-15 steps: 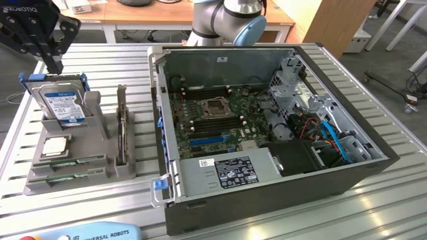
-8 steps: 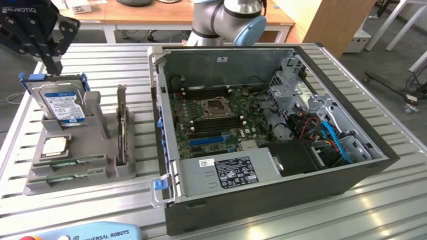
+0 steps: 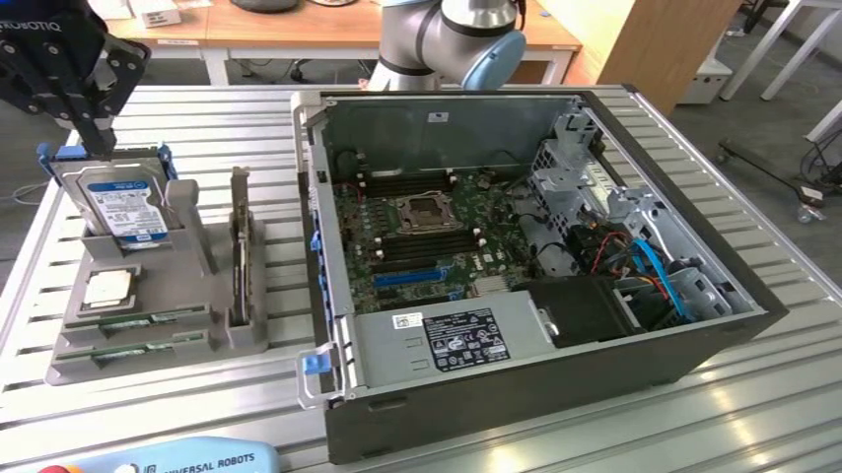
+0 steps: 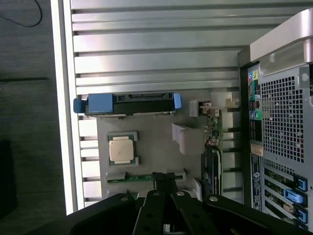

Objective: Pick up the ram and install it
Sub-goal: 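Reach for the ram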

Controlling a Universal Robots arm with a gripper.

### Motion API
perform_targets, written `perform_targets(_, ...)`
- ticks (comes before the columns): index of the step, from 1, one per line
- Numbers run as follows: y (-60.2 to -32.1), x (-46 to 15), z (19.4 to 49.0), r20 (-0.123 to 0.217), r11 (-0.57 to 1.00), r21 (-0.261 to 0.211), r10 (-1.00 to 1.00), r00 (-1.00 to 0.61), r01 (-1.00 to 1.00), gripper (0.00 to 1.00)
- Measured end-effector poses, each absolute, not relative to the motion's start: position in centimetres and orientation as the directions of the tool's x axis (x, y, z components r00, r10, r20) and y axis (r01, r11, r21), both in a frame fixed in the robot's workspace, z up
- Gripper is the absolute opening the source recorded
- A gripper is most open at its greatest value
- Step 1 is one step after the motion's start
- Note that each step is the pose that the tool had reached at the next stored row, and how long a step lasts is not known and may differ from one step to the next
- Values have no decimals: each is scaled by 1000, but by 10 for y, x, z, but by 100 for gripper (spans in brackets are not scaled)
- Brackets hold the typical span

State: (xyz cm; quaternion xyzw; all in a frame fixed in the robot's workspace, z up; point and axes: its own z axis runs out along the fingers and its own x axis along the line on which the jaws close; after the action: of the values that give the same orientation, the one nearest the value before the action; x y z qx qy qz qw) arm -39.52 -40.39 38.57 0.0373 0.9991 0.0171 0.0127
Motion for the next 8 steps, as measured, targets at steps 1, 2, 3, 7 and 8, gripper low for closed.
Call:
perform_targets(1, -405, -396, 386, -24, 997, 35, 75, -997, 74, 10)
perform_targets(2, -407, -396, 386, -24, 997, 35, 75, -997, 74, 10)
perform_targets(3, -408, -396, 386, -24, 997, 35, 75, -997, 74, 10)
perform_targets(7, -413, -397, 386, -24, 997, 35, 75, -997, 74, 10)
perform_targets(8, -414, -397, 386, -24, 997, 35, 75, -997, 74, 10)
